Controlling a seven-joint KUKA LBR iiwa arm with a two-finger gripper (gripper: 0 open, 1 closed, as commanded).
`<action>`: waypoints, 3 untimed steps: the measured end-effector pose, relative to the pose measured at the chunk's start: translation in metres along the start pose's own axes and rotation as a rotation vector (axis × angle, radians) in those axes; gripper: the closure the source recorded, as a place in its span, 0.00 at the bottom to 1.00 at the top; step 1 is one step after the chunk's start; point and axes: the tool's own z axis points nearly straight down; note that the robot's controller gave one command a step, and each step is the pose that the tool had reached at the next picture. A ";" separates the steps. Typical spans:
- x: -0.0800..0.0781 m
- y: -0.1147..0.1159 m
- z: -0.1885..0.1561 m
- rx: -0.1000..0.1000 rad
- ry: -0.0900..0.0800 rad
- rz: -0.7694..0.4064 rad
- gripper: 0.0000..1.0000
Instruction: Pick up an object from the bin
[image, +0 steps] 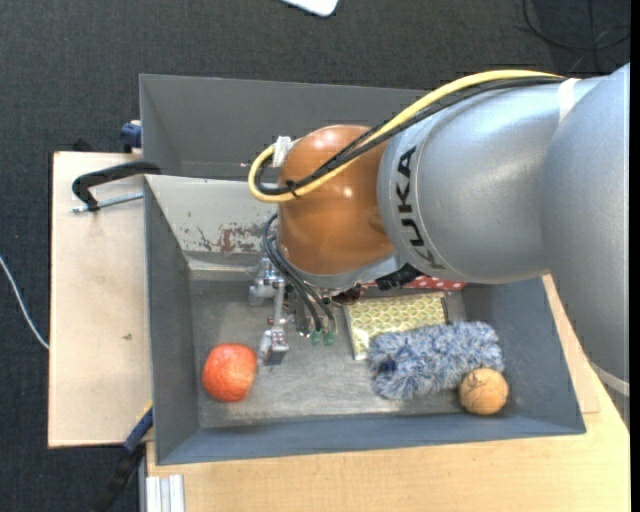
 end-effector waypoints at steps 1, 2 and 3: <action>0.015 0.023 0.066 -0.001 -0.004 -0.072 0.00; 0.020 0.027 0.078 0.000 -0.001 -0.043 0.00; 0.016 0.043 0.067 -0.001 -0.005 -0.263 0.00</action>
Offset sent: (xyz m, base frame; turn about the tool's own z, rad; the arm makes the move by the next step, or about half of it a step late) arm -0.0216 0.0281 -0.0398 0.0236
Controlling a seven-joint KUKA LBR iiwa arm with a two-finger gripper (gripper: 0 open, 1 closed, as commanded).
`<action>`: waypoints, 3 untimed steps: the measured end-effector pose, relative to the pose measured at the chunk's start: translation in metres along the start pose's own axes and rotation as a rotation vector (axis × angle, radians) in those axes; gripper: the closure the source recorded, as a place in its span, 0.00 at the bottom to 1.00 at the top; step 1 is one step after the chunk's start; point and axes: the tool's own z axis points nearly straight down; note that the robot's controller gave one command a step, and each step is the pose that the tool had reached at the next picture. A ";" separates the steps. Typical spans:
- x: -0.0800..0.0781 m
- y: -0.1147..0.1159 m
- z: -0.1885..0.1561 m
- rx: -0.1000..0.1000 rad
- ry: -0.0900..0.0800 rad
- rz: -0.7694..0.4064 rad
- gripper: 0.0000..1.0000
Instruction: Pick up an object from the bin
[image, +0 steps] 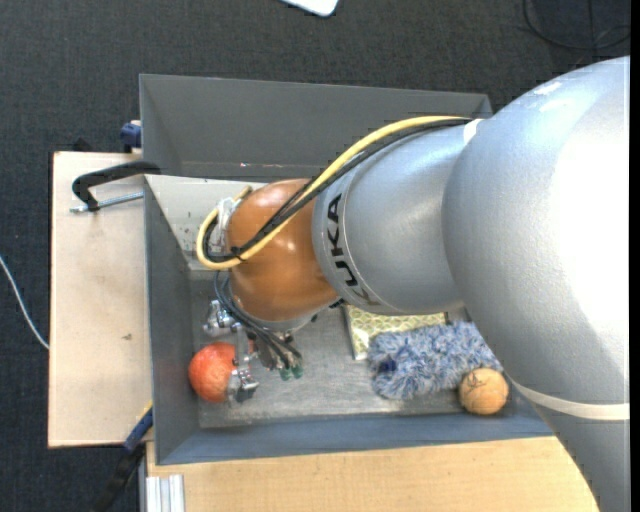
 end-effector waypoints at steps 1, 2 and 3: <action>0.001 0.003 0.033 -0.001 -0.002 0.050 0.00; 0.002 0.003 0.031 -0.001 -0.016 -0.175 1.00; 0.002 0.003 0.031 -0.001 -0.016 -0.175 1.00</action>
Offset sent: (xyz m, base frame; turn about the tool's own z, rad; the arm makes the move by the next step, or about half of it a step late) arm -0.0092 -0.0006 -0.0378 -0.1783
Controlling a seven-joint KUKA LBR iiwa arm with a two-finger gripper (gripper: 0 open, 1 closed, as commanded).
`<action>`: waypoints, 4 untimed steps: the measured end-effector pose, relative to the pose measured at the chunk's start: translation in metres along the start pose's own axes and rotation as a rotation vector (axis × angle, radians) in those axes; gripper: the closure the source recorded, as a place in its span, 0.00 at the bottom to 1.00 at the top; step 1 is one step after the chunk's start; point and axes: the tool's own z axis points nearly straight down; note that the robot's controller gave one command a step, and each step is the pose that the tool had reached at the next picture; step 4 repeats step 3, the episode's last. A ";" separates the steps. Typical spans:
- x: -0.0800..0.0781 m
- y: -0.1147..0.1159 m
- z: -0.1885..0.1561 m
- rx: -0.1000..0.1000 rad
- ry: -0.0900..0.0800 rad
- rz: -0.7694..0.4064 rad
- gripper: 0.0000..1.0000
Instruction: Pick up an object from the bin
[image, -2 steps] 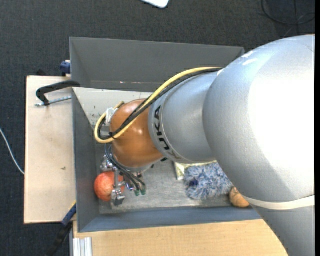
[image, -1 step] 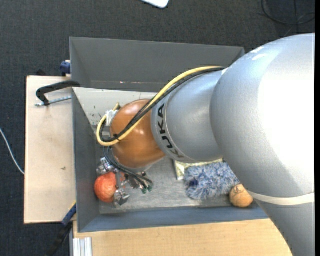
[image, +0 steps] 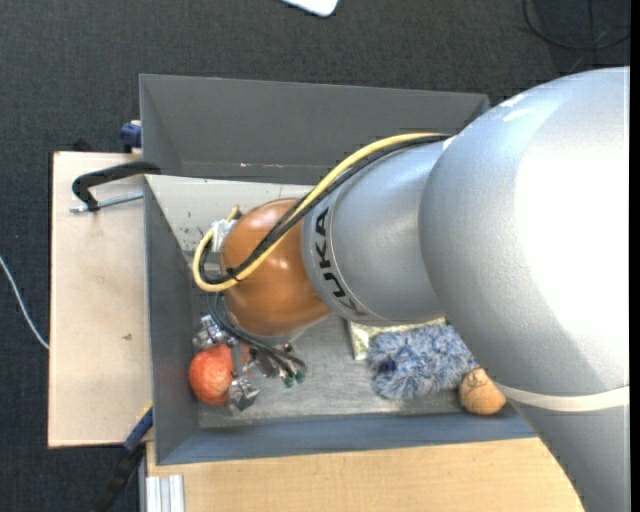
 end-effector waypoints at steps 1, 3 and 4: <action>-0.002 0.001 -0.008 -0.001 0.015 0.001 1.00; -0.004 0.001 -0.057 -0.001 0.016 0.002 1.00; -0.004 0.001 -0.057 -0.001 0.016 0.002 1.00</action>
Offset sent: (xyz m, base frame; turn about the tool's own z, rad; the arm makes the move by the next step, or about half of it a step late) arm -0.0001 0.0000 0.0512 0.0000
